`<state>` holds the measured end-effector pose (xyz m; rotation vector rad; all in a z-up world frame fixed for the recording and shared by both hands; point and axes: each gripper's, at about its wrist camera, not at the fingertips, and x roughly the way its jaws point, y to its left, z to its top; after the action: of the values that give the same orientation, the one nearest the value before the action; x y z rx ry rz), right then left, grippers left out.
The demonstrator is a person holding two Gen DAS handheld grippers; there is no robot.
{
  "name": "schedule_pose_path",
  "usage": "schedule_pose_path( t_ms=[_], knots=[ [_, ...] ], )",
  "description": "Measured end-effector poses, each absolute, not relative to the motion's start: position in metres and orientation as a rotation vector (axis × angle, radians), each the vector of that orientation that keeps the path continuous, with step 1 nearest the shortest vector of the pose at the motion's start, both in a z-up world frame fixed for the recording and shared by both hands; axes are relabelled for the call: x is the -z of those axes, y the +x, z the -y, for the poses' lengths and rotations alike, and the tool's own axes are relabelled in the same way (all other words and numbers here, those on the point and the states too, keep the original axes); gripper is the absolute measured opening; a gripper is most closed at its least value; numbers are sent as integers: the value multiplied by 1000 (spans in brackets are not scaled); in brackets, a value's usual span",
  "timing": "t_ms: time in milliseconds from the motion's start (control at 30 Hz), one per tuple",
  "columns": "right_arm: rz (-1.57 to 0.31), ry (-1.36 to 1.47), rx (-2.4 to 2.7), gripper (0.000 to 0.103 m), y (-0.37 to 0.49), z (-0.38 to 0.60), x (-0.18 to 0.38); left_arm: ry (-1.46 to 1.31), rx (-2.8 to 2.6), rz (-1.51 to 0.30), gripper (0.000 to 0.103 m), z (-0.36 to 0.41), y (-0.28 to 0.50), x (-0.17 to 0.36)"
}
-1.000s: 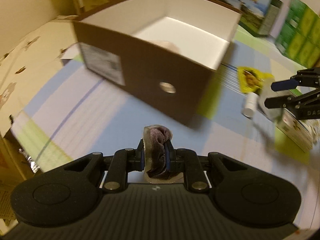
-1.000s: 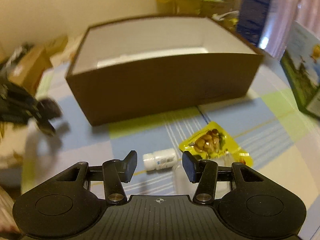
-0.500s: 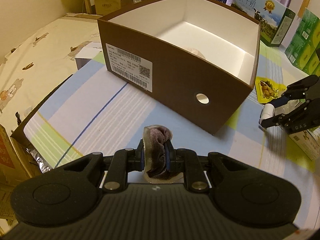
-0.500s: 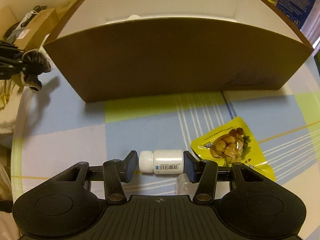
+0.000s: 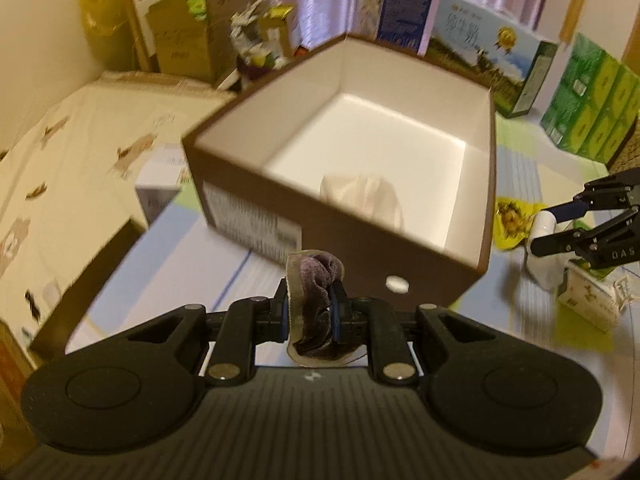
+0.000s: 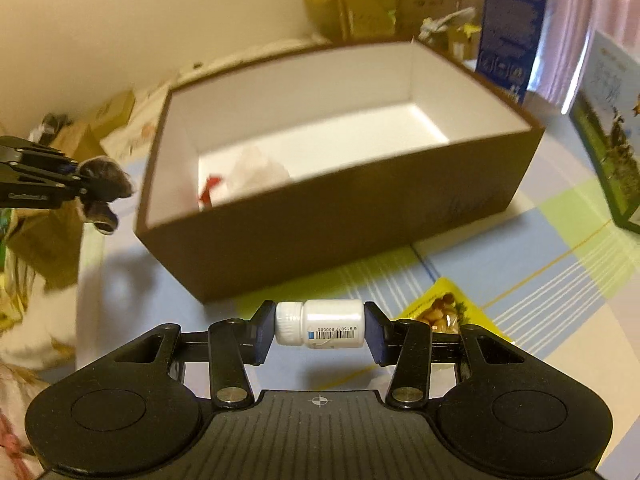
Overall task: Organize objects
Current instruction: 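Carry the scrunchie and pill bottle over the cardboard box with both tools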
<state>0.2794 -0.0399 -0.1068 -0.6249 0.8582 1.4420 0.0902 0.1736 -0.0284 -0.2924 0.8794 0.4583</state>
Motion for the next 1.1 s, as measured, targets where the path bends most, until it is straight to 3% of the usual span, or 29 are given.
schedule_pose_path(
  t_ms=[567,1100],
  knots=[
    [-750,-449,-1432,44,237,-1,35,-173,-284,-826,15,-210,153,-6],
    [-799,-552,-1354,44,232,-68,60,-120,-198,-895,16,-247,202,17]
  ],
)
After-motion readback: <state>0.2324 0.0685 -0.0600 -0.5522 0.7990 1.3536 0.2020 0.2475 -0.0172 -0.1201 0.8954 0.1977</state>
